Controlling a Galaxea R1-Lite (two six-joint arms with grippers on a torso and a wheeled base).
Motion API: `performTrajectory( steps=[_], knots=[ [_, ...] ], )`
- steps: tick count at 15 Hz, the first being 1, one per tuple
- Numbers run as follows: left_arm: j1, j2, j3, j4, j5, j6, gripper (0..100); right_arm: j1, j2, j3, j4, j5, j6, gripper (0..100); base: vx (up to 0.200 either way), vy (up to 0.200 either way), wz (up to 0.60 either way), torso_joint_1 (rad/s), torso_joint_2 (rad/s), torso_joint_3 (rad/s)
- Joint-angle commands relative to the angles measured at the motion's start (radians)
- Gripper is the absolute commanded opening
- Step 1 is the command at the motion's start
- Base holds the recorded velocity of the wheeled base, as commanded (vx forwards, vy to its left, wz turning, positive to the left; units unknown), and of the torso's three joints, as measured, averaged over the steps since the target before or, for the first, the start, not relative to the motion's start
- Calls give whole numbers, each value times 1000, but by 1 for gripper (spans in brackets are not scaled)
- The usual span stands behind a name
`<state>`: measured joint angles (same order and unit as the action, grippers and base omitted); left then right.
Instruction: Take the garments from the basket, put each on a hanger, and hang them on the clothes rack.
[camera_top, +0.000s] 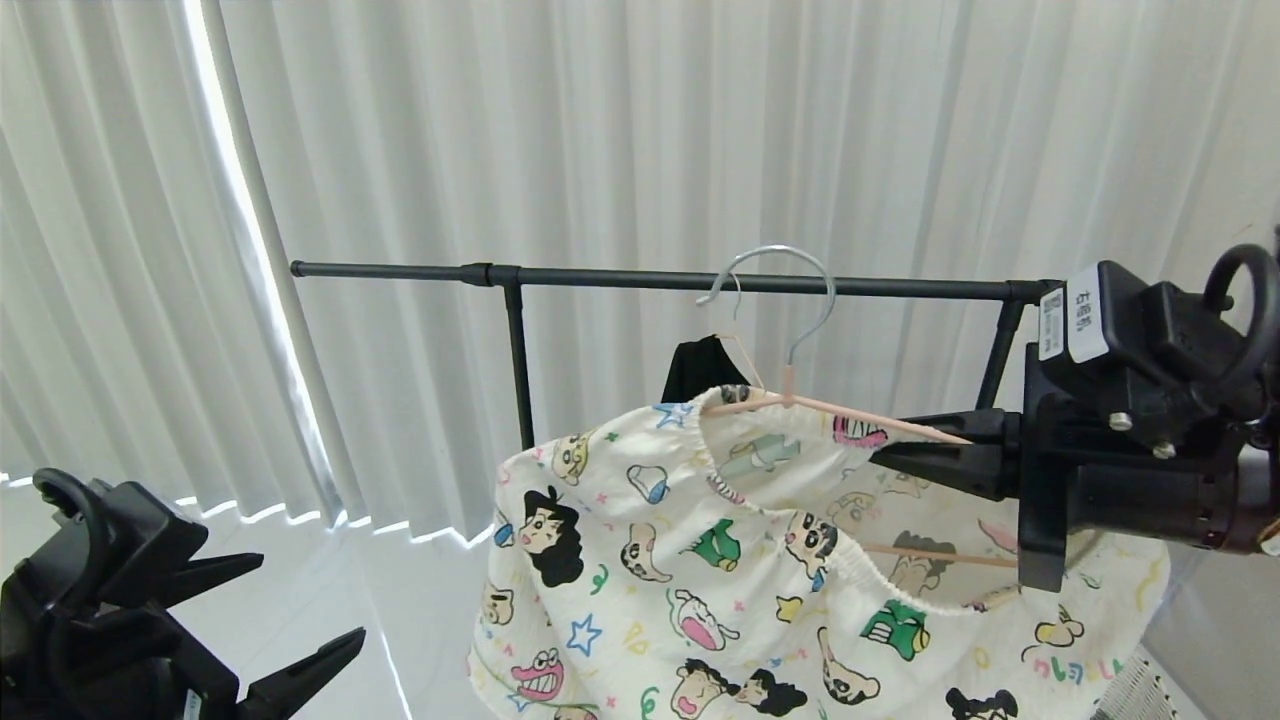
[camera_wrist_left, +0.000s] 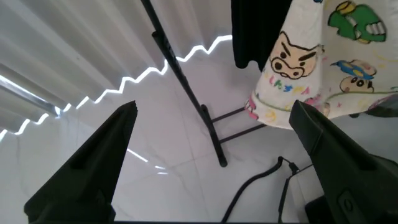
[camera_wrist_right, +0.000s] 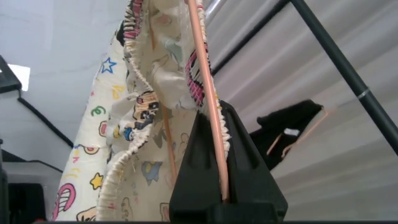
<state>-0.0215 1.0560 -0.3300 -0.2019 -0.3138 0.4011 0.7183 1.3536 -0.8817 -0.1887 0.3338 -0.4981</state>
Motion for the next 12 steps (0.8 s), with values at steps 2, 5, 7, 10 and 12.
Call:
performTrajectory(
  steps=[2,5,7,10,12],
  knots=[
    [3,-2,-32,-10,-1,-51,100,-94,-50,78,6,-30,38,0,0,0,0,0,0,0],
    [48,7,-63,-54,4,-85,100,-174,-151,184,115,-151,154,0,0,0,0,0,0,0],
    [106,16,-63,-100,7,-82,100,-223,-220,231,196,-193,207,0,0,0,0,0,0,0],
    [175,56,-70,-160,47,-77,100,-332,-306,271,338,-236,220,0,0,0,0,0,0,0],
    [193,90,-78,-191,84,-71,100,-435,-334,282,413,-265,219,0,0,0,0,0,0,0]
  ],
)
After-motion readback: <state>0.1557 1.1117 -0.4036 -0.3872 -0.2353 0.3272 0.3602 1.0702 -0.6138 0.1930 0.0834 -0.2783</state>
